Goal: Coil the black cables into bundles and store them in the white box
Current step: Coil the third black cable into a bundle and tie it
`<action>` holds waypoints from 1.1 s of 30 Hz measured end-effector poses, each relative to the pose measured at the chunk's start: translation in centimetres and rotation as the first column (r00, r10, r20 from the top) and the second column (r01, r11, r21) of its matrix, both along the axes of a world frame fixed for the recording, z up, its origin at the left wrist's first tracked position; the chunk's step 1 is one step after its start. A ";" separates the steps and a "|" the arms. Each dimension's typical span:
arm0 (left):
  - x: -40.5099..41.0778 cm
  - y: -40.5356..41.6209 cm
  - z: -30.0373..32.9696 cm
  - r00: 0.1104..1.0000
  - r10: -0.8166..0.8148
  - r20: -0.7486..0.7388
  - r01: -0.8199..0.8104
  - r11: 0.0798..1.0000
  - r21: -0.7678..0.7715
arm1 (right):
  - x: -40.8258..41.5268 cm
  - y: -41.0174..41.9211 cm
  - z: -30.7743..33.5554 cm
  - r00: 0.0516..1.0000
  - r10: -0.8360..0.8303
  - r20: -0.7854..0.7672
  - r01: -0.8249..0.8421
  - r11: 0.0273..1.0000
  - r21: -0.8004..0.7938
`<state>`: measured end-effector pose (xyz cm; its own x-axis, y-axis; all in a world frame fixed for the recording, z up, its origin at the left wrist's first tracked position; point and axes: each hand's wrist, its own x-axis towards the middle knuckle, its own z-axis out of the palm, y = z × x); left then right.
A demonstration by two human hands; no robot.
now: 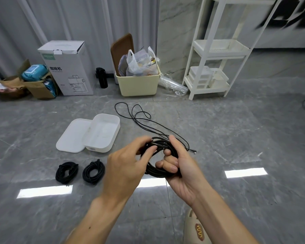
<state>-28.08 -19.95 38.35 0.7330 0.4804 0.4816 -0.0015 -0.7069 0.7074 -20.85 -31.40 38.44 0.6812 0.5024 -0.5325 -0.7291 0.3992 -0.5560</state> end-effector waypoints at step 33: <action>1.1 -0.8 -0.1 0.994 -0.097 -0.060 -0.021 0.362 -0.932 | -0.6 0.5 -0.5 0.998 0.018 0.055 -0.018 1.000 -0.010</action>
